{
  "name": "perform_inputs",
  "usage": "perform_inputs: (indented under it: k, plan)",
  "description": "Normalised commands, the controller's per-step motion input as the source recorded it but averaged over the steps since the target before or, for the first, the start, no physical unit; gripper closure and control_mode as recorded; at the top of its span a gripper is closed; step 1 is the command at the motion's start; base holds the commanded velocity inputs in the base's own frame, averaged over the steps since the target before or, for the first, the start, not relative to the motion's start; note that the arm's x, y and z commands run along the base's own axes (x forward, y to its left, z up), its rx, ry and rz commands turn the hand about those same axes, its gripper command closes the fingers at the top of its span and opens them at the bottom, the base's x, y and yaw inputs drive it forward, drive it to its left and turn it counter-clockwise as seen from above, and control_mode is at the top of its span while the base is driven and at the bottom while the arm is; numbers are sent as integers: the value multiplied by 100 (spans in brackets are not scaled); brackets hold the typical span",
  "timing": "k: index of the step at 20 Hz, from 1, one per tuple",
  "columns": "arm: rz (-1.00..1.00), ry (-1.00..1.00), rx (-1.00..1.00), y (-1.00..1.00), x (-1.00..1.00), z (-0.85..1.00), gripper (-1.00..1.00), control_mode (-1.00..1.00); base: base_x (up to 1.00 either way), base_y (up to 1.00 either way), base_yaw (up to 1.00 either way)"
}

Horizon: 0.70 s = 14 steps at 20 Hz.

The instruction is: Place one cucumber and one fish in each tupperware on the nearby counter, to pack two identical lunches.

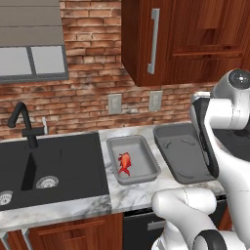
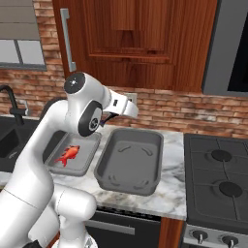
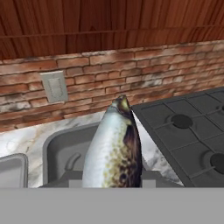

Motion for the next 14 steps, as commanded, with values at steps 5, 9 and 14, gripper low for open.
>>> perform_inputs:
  k: [5, 9, 14]
  plan:
    - [0, 0, 1, -30, 0, -31, 100, -100, 0, 0, 0]
    - [0, 3, 0, -30, -1, -50, 100, -100, 0, 0, 0]
    - [0, 7, 0, -28, -1, -63, 100, -100, 0, 0, 0]
